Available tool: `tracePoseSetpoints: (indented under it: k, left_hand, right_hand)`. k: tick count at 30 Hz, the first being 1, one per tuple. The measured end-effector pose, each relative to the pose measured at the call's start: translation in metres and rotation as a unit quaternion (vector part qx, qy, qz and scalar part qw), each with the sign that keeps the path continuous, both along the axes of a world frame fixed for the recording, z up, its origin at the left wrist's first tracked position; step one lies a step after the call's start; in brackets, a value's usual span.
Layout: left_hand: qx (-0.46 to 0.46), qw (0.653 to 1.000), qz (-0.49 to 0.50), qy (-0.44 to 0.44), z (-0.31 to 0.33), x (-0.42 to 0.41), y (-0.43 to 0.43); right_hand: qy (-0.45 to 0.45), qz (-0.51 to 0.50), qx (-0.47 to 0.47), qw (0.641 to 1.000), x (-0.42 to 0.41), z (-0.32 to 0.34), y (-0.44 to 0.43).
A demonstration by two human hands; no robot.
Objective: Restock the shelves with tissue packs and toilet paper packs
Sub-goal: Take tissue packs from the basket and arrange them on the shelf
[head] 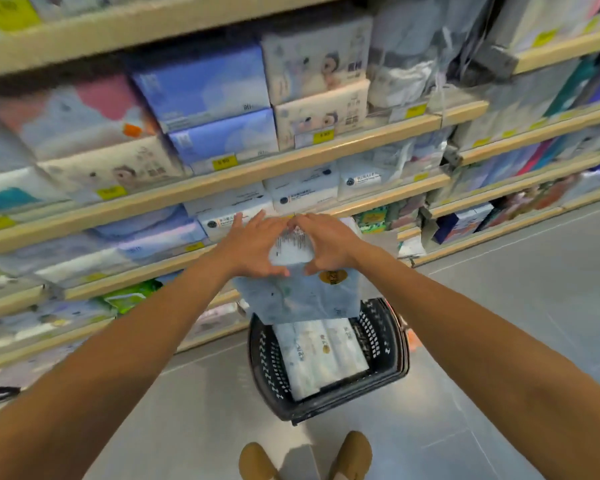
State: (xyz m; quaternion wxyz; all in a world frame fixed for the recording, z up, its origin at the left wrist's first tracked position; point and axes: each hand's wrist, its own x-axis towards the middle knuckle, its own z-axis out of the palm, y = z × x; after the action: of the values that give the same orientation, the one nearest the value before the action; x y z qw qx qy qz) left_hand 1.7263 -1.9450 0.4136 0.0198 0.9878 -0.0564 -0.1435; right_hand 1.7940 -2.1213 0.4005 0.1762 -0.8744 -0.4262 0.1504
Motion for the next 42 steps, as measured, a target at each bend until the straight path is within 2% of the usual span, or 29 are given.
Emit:
tracePoseSetpoints:
  k: [2,9,15,18,22,27,32,37,40,42]
  left_hand:
    - [-0.023,1.0,0.001,0.006,0.017,-0.001,0.001]
    - [-0.064,0.992,0.049,-0.098,0.069,-0.018,0.006]
    - [-0.101,0.967,0.125,-0.198,0.114,-0.043,0.01]
    - [-0.161,0.943,0.169,-0.238,0.136,-0.065,0.017]
    - [-0.262,0.885,0.231,-0.309,0.165,-0.105,0.031]
    - [-0.363,0.813,0.28,-0.358,0.206,-0.156,0.04]
    - [-0.489,0.713,0.306,-0.398,0.242,-0.2,0.031]
    - [-0.607,0.593,0.314,-0.426,0.28,-0.222,0.022]
    - [-0.679,0.532,0.29,-0.415,0.301,-0.228,0.031]
    - [-0.713,0.504,0.27,-0.406,0.315,-0.231,0.037]
  right_hand:
    - [-0.028,0.027,0.013,0.999,0.002,0.022,0.003]
    - [-0.07,0.066,0.053,0.994,0.001,0.092,0.005]
    - [-0.143,0.063,0.058,0.986,-0.015,0.151,0.013]
    - [-0.22,0.044,0.063,0.973,-0.032,0.18,0.019]
    - [-0.309,-0.002,0.105,0.945,-0.066,0.213,0.028]
    - [-0.331,-0.06,0.191,0.922,-0.11,0.251,0.036]
    - [-0.272,-0.1,0.225,0.93,-0.144,0.293,0.028]
    - [-0.206,-0.138,0.276,0.929,-0.157,0.325,0.016]
    - [-0.115,-0.168,0.348,0.915,-0.16,0.344,0.006]
    - [-0.056,-0.183,0.395,0.898,-0.155,0.356,0.003]
